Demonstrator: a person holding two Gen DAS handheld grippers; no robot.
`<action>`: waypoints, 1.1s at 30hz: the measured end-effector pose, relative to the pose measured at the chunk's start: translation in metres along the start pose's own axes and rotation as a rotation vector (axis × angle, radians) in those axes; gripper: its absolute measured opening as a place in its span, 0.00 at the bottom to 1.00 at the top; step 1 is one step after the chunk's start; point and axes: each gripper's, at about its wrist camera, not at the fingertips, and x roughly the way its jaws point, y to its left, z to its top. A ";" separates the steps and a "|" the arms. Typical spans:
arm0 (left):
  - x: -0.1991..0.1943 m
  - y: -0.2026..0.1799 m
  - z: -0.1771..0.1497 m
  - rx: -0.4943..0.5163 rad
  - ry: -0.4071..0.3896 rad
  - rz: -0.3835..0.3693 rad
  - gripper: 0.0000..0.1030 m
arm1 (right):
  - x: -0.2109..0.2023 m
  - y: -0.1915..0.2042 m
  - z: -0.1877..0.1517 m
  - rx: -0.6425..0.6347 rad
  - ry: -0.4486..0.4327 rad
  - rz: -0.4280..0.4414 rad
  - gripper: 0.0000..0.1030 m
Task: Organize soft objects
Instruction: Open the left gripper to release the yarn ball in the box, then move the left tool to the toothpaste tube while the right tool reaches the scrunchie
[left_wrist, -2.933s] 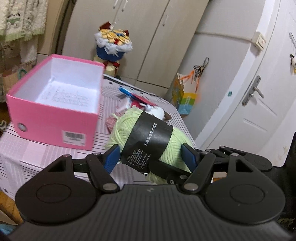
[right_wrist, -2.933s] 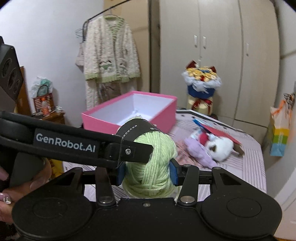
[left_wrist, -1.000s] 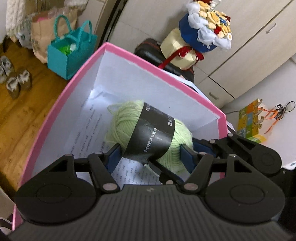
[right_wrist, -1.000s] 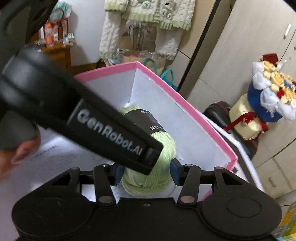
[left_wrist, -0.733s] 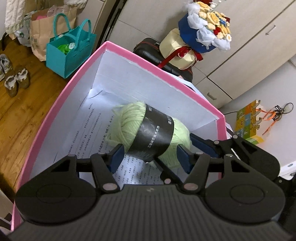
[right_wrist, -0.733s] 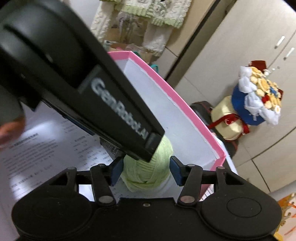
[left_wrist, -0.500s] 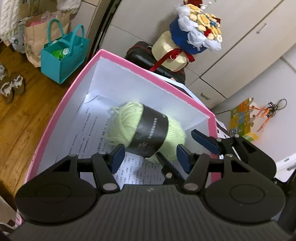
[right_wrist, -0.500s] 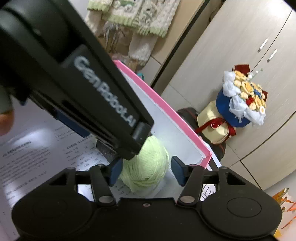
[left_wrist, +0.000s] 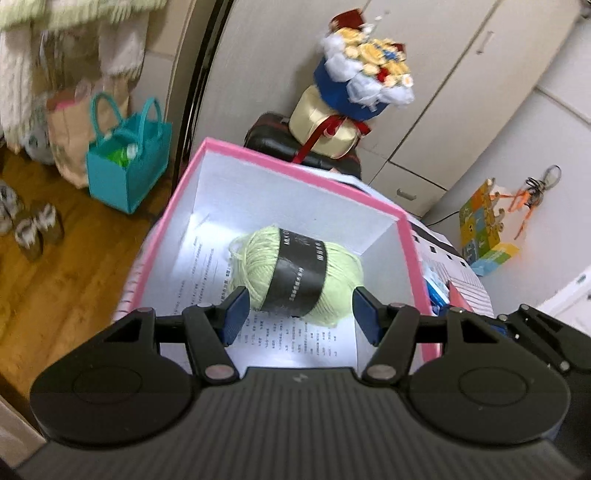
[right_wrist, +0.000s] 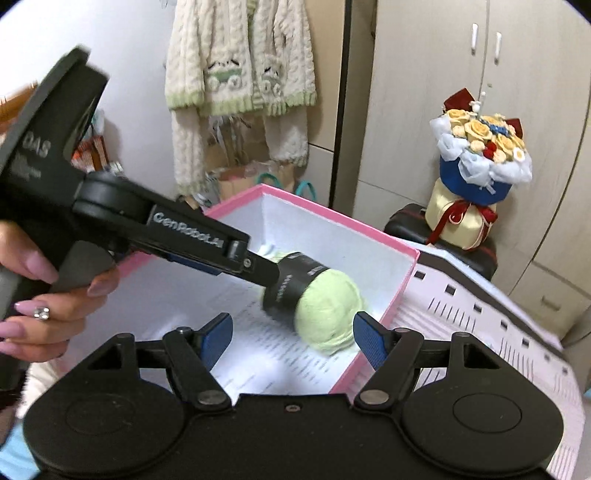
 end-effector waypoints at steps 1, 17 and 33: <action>-0.008 -0.003 -0.002 0.016 -0.009 -0.005 0.59 | -0.004 -0.002 -0.001 0.011 -0.007 0.007 0.74; -0.125 -0.066 -0.061 0.334 -0.158 -0.114 0.61 | -0.132 -0.015 -0.061 0.167 -0.104 0.032 0.74; -0.117 -0.140 -0.158 0.503 -0.071 -0.171 0.63 | -0.174 -0.046 -0.137 0.361 -0.045 0.100 0.74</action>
